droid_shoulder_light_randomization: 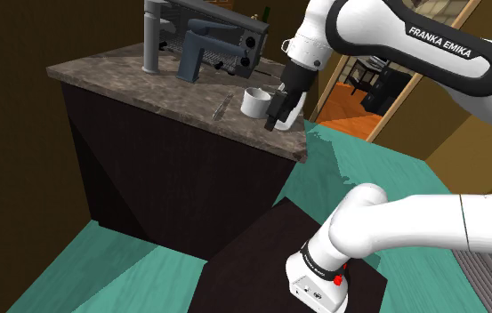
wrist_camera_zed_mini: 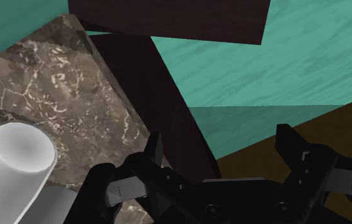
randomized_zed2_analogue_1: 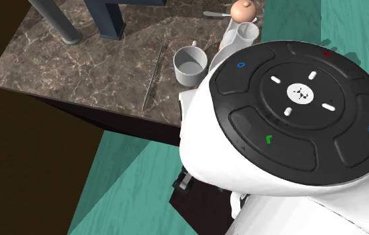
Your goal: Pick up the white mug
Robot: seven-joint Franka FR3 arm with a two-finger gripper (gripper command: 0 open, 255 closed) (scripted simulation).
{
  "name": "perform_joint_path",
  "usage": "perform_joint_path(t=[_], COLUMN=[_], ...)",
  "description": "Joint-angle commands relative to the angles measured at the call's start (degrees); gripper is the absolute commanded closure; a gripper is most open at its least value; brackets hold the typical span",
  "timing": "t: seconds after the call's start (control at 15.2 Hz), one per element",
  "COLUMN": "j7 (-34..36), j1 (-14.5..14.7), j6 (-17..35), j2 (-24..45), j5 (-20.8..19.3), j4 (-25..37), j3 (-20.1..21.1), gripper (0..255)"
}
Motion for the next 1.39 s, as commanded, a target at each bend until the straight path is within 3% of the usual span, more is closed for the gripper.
perform_joint_path(t=[0.0,0.66,1.32], j7=[0.0,-5.0,-8.8], j1=[0.0,-3.9,-6.8], j6=[0.0,9.0,13.5], j2=[0.0,17.4,35.4], j5=[0.0,-5.9,-9.0], j4=[0.0,9.0,23.8], j3=[0.0,-4.4,-8.1], gripper=[0,0,0])
